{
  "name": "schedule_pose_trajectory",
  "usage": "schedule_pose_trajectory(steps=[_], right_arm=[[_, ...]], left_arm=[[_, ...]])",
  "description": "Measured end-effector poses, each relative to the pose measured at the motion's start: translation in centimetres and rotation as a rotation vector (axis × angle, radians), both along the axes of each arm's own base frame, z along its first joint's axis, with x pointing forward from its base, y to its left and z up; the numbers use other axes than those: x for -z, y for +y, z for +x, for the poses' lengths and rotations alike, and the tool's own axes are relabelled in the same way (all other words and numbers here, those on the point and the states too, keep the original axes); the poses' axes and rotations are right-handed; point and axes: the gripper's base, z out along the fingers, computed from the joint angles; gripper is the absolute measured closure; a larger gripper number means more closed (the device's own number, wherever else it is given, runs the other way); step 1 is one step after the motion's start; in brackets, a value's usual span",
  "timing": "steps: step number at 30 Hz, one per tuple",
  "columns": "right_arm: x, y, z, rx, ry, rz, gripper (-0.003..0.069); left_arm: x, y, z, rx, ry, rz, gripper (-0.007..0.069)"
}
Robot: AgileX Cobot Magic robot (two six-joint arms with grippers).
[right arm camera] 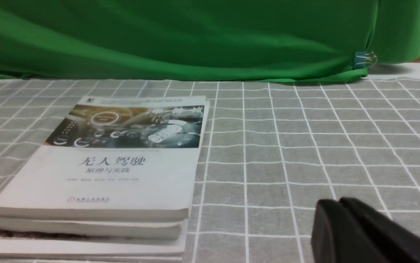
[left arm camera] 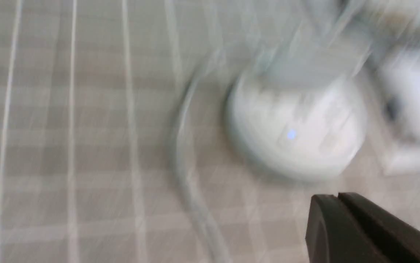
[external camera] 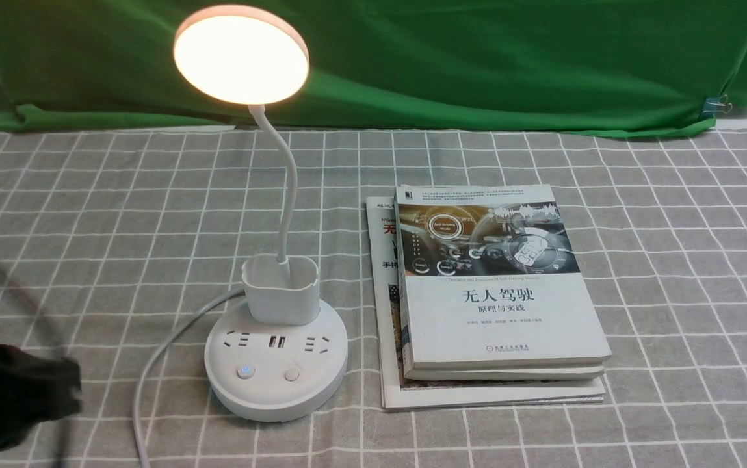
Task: Turn off the desk lamp on the grey coffee tablecloth by hand.
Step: 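Press the power button on the round power strip under the lamp with the left gripper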
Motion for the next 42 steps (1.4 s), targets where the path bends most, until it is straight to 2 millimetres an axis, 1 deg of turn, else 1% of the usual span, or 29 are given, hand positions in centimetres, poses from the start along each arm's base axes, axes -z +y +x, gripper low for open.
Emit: schedule_pose_trajectory(steps=[1, 4, 5, 7, 8, 10, 12, 14, 17, 20, 26, 31, 38, 42], right_arm=[[0.0, 0.0, 0.0, 0.000, 0.000, 0.000, 0.0622], [0.0, 0.0, 0.0, 0.000, 0.000, 0.000, 0.0622], [0.0, 0.0, 0.0, 0.000, 0.000, 0.000, 0.0622], [0.0, 0.0, 0.0, 0.000, 0.000, 0.000, 0.0622], [0.0, 0.0, 0.0, 0.000, 0.000, 0.000, 0.0622], [0.0, 0.0, 0.0, 0.000, 0.000, 0.000, 0.0622], [0.0, 0.0, 0.0, 0.000, 0.000, 0.000, 0.0622], [0.0, 0.0, 0.0, 0.000, 0.000, 0.000, 0.0622], [0.0, 0.0, 0.0, 0.000, 0.000, 0.000, 0.0622], [0.0, 0.0, 0.0, 0.000, 0.000, 0.000, 0.0622], [0.0, 0.0, 0.0, 0.000, 0.000, 0.000, 0.0622], [0.0, 0.0, 0.0, 0.000, 0.000, 0.000, 0.0622], [0.0, 0.0, 0.0, 0.000, 0.000, 0.000, 0.0622], [0.0, 0.0, 0.0, 0.000, 0.000, 0.000, 0.0622]], left_arm=[[0.8, -0.1, 1.2, 0.024, 0.100, 0.021, 0.0624], [1.7, -1.1, 3.7, 0.100, 0.225, 0.069, 0.0627], [1.8, -1.3, 3.9, 0.106, 0.230, 0.072, 0.0627], [2.5, -3.3, 5.9, 0.179, 0.298, 0.109, 0.0632], [2.7, -4.1, 6.5, 0.195, 0.315, 0.114, 0.0633], [2.8, -5.8, 7.3, 0.233, 0.332, 0.120, 0.0634], [3.2, -8.2, 8.1, 0.291, 0.359, 0.133, 0.0634], [3.4, -10.2, 8.8, 0.337, 0.371, 0.144, 0.0634], [4.2, -12.8, 9.8, 0.385, 0.400, 0.182, 0.0634], [4.8, -14.5, 11.0, 0.405, 0.425, 0.218, 0.0634], [5.5, -15.9, 13.0, 0.410, 0.438, 0.230, 0.0634], [5.8, -16.0, 13.5, 0.415, 0.438, 0.252, 0.0634], [6.7, -16.0, 13.8, 0.422, 0.462, 0.293, 0.0634], [7.2, -15.6, 14.1, 0.413, 0.479, 0.307, 0.0634]])
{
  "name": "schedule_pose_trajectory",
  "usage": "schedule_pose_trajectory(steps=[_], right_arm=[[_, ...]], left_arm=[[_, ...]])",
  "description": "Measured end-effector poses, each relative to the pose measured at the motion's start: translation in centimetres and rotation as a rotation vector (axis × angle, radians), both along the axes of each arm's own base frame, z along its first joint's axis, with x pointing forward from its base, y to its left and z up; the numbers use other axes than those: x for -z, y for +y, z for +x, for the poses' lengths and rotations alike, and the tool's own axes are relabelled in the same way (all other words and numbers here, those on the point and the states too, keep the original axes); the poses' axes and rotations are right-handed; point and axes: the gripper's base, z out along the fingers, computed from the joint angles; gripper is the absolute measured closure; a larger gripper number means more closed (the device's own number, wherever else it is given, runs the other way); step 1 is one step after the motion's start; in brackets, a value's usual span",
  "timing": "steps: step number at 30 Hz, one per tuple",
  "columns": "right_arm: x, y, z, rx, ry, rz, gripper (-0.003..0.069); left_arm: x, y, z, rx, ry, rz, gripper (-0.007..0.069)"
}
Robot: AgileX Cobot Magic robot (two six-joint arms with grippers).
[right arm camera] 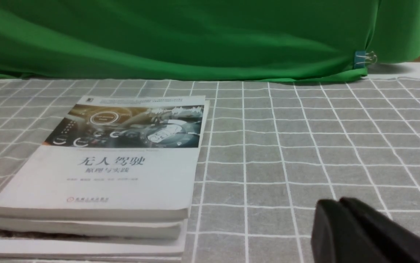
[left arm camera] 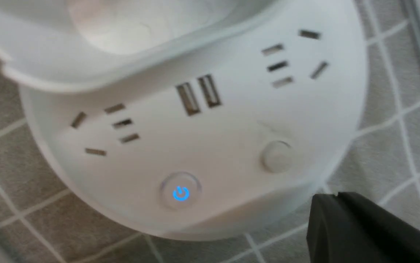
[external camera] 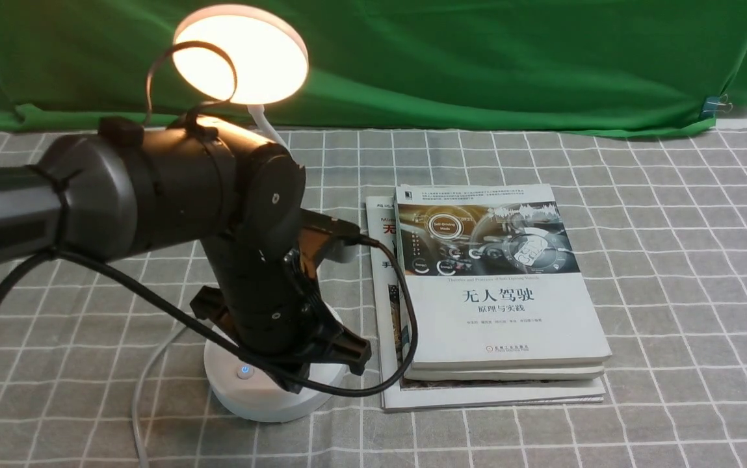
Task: Turn off the desk lamp on the grey coffee tablecloth by hand.
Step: 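Press the power button on the round power strip under the lamp with the left gripper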
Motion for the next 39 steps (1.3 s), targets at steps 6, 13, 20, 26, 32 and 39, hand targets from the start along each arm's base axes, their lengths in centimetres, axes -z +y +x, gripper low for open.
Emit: schedule_pose_trajectory(steps=[6, 13, 20, 26, 32, 39], right_arm=[[0.0, 0.0, 0.0, 0.000, 0.000, 0.000, 0.0622], [0.0, 0.0, 0.0, 0.000, 0.000, 0.000, 0.0622], [0.0, 0.0, 0.0, 0.000, 0.000, 0.000, 0.0622], [0.0, 0.0, 0.0, 0.000, 0.000, 0.000, 0.0622], [0.0, 0.0, 0.0, 0.000, 0.000, 0.000, 0.0622], [0.0, 0.0, 0.0, 0.000, 0.000, 0.000, 0.0622]], left_arm=[[0.1, 0.3, 0.7, -0.009, -0.041, -0.007, 0.0634], [0.5, 0.4, 1.0, -0.018, -0.045, -0.008, 0.0634], [2.3, 0.1, 1.5, -0.013, 0.001, 0.014, 0.0629], [2.1, 0.1, 1.5, -0.009, 0.001, 0.020, 0.0629], [-0.5, 0.6, 0.8, -0.013, -0.064, -0.010, 0.0629], [-1.6, 0.6, 0.8, -0.016, -0.117, -0.041, 0.0629]])
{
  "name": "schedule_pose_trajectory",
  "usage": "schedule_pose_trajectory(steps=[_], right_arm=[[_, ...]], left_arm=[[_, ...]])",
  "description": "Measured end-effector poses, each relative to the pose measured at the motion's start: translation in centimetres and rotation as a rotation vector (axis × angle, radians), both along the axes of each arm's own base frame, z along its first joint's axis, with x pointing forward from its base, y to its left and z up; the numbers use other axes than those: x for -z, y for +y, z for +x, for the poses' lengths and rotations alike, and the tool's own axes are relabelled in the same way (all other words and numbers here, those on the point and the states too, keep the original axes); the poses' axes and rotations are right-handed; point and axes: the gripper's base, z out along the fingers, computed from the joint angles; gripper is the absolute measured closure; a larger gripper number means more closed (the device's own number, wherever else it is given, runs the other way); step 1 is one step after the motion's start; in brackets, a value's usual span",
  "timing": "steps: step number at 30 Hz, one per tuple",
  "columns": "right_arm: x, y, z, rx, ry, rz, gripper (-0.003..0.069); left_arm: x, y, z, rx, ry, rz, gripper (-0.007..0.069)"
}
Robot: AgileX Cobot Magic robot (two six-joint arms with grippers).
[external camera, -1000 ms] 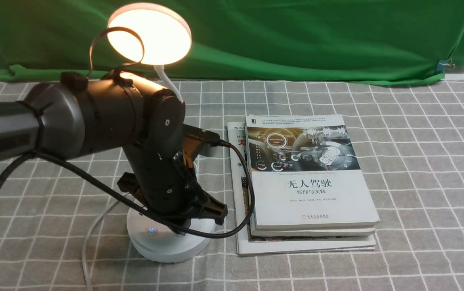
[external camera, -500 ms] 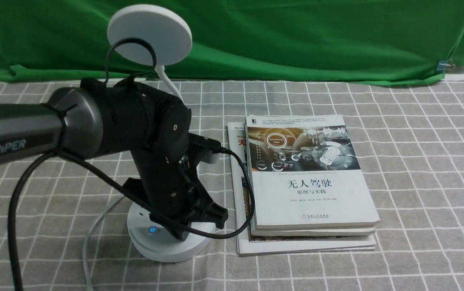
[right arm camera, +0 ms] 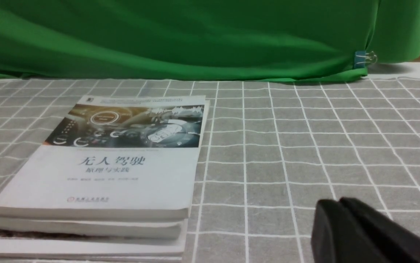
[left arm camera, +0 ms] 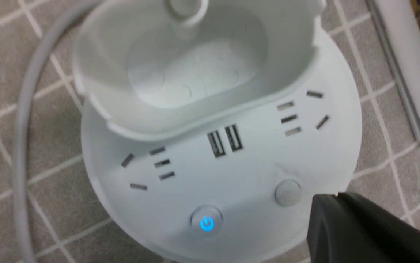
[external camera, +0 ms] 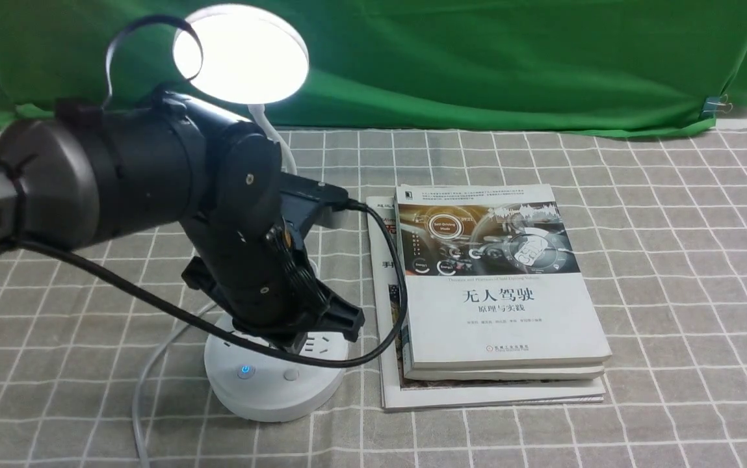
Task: Turn off the desk lamp on the grey coffee tablecloth by hand.
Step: 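Press the power button on the round power strip under the lamp with the left gripper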
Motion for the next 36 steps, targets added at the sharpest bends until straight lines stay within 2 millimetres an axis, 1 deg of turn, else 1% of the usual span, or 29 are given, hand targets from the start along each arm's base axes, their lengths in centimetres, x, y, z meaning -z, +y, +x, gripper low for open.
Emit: schedule_pose_trajectory(steps=[3, 7, 9, 14, 18, 20, 24, 26, 28, 32, 34, 36], right_arm=[[0.0, 0.0, 0.0, 0.000, 0.000, 0.000, 0.0622], [0.0, 0.0, 0.0, 0.000, 0.000, 0.000, 0.0622], [0.0, 0.0, 0.0, 0.000, 0.000, 0.000, 0.0622], [0.0, 0.0, 0.0, 0.000, 0.000, 0.000, 0.0622], [0.0, 0.0, 0.0, 0.000, 0.000, 0.000, 0.0622], [0.0, 0.0, 0.0, 0.000, 0.000, 0.000, 0.0622], [0.0, 0.0, 0.0, 0.000, 0.000, 0.000, 0.0622], [0.0, 0.0, 0.0, 0.000, 0.000, 0.000, 0.0622], [0.0, 0.0, 0.0, 0.000, 0.000, 0.000, 0.0622], [0.0, 0.0, 0.0, 0.000, 0.000, 0.000, 0.0622], [0.0, 0.0, 0.0, 0.000, 0.000, 0.000, 0.0622], [0.0, 0.0, 0.0, 0.000, 0.000, 0.000, 0.0622]], left_arm=[[0.8, -0.2, 0.3, 0.000, 0.014, 0.009, 0.0629], [3.2, -0.5, 0.7, -0.005, 0.075, 0.040, 0.0629], [3.7, -0.6, 0.8, -0.006, 0.090, 0.047, 0.0629], [3.8, -0.6, 0.9, -0.003, 0.094, 0.048, 0.0629], [3.1, -0.4, 0.7, 0.002, 0.080, 0.045, 0.0629], [2.2, -0.2, 0.4, 0.004, 0.065, 0.038, 0.0629], [-0.6, 0.1, -0.2, 0.004, -0.005, -0.003, 0.0629], [-0.9, 0.2, -0.3, 0.004, -0.012, -0.008, 0.0629], [-0.8, 0.2, -0.3, 0.004, -0.012, -0.008, 0.0629], [0.3, -0.1, 0.1, 0.001, 0.010, -0.002, 0.0629], [1.2, -0.3, 0.3, -0.001, 0.033, 0.008, 0.0629], [2.5, -0.4, 0.5, -0.002, 0.066, 0.026, 0.0629]])
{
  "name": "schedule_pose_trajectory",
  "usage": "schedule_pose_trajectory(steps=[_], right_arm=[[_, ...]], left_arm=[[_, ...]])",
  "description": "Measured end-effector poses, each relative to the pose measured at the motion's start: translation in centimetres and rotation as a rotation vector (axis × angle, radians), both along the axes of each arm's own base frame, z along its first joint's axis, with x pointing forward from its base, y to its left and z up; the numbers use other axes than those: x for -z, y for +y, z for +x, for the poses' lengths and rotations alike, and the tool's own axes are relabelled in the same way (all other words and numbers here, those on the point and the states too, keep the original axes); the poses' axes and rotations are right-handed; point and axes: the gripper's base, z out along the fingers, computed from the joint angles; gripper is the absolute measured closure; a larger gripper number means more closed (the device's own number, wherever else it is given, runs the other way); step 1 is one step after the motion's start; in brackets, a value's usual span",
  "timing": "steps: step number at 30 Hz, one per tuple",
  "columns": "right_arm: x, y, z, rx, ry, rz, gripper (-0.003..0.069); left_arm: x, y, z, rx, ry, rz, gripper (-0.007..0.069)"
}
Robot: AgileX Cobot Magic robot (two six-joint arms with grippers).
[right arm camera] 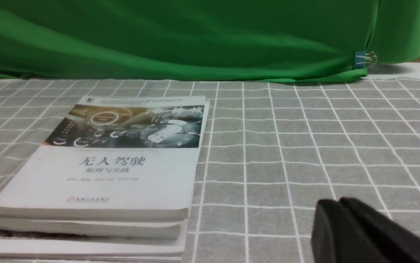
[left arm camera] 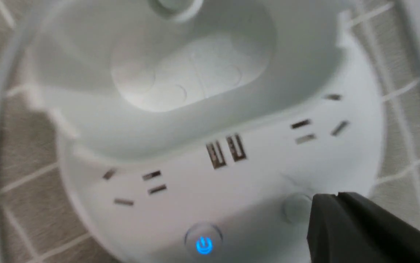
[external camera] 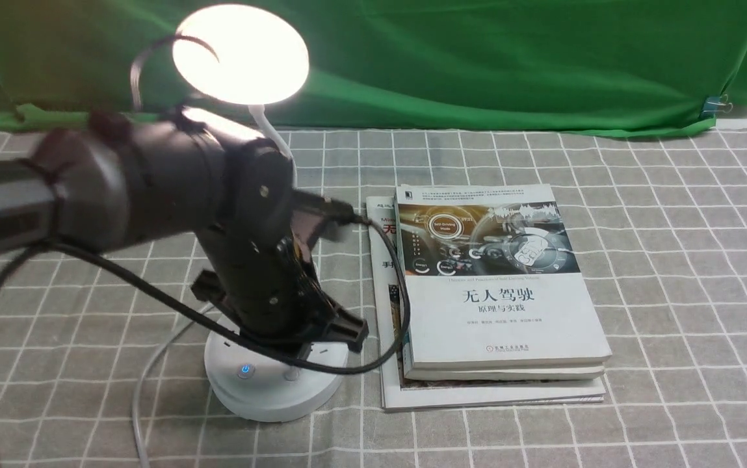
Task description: Turn off the desk lamp on the grey coffee tablecloth by hand.
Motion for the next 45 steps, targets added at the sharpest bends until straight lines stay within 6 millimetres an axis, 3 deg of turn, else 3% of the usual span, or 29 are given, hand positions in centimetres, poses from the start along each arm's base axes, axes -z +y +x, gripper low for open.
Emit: schedule_pose_trajectory(steps=[3, 8, 12, 15, 17, 22, 23, 24, 34, 40, 45], right_arm=[[0.0, 0.0, 0.0, 0.000, 0.000, 0.000, 0.0622], [0.0, 0.0, 0.0, 0.000, 0.000, 0.000, 0.0622], [0.0, 0.0, 0.0, 0.000, 0.000, 0.000, 0.0622], [0.0, 0.0, 0.0, 0.000, 0.000, 0.000, 0.0622], [0.0, 0.0, 0.0, 0.000, 0.000, 0.000, 0.0622], [0.0, 0.0, 0.0, 0.000, 0.000, 0.000, 0.0622], [0.0, 0.0, 0.0, 0.000, 0.000, 0.000, 0.0622], [0.0, 0.0, 0.0, 0.000, 0.000, 0.000, 0.0622], [0.0, 0.0, 0.0, 0.000, 0.000, 0.000, 0.0622], [0.0, 0.0, 0.0, 0.000, 0.000, 0.000, 0.0622], [0.0, 0.0, 0.0, 0.000, 0.000, 0.000, 0.0622]], left_arm=[[1.2, -0.2, 0.3, 0.000, 0.027, 0.015, 0.0629], [1.1, -0.2, 0.3, 0.001, 0.025, 0.017, 0.0629], [0.1, 0.1, -0.1, 0.005, 0.010, 0.013, 0.0629], [-2.1, 0.6, -1.0, 0.007, -0.024, -0.006, 0.0629], [-3.9, 1.4, -2.4, 0.001, -0.059, -0.041, 0.0629], [-6.5, 3.9, -7.2, -0.026, -0.147, -0.145, 0.0629], [-6.6, 4.0, -7.4, -0.026, -0.152, -0.148, 0.0629], [-7.2, 5.1, -9.4, -0.035, -0.203, -0.191, 0.0629], [-7.7, 10.1, -17.1, -0.064, -0.591, -0.411, 0.0628], [-7.4, 11.7, -19.5, -0.053, -0.723, -0.461, 0.0627], [-7.6, 12.3, -20.2, -0.036, -0.785, -0.461, 0.0627]])
